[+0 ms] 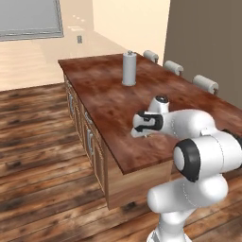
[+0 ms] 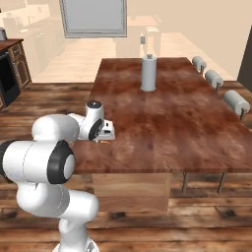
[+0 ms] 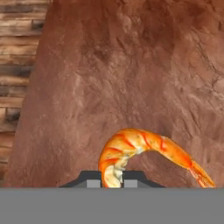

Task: Open the fridge, remove the kiwi, onion, and shrimp, and place them on any counter.

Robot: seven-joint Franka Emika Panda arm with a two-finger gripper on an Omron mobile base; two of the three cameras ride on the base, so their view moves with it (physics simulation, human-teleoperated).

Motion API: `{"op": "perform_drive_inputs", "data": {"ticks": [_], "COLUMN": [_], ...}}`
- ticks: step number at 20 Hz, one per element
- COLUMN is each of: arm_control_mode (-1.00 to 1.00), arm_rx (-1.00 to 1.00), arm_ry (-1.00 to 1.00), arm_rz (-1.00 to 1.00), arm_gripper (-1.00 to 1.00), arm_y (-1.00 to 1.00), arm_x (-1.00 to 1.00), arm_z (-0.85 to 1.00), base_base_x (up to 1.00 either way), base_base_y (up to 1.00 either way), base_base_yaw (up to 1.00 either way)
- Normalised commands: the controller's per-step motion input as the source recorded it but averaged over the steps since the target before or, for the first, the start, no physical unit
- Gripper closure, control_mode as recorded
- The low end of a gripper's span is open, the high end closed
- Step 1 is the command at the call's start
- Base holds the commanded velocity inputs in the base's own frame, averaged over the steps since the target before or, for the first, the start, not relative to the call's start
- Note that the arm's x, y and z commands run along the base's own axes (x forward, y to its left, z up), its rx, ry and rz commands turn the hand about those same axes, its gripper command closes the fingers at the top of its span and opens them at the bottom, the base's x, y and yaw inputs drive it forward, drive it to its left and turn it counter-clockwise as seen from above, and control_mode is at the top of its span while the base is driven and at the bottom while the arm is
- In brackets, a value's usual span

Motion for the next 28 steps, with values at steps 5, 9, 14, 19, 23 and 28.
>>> {"op": "perform_drive_inputs", "data": {"ticks": [5,9,14,19,23,28], "arm_control_mode": [-1.00,-1.00,-1.00,-1.00,-1.00,-1.00], "arm_rx": [0.00,0.00,0.00,0.00,0.00,0.00], "arm_ry": [0.00,0.00,0.00,0.00,0.00,0.00], "arm_rz": [0.00,0.00,0.00,0.00,0.00,0.00], "arm_gripper": [1.00,1.00,1.00,1.00,1.00,1.00], "arm_y": [0.00,0.00,0.00,0.02,0.06,0.03], "arm_x": [0.00,0.00,0.00,0.00,0.00,0.00], "arm_z": [-0.62,-0.55,-0.39,-0.33,-0.31,-0.24], "base_base_x": [0.00,0.00,0.00,0.00,0.00,0.00], "base_base_y": [0.00,0.00,0.00,0.00,0.00,0.00], "base_base_yaw": [0.00,0.00,0.00,0.00,0.00,0.00]}}
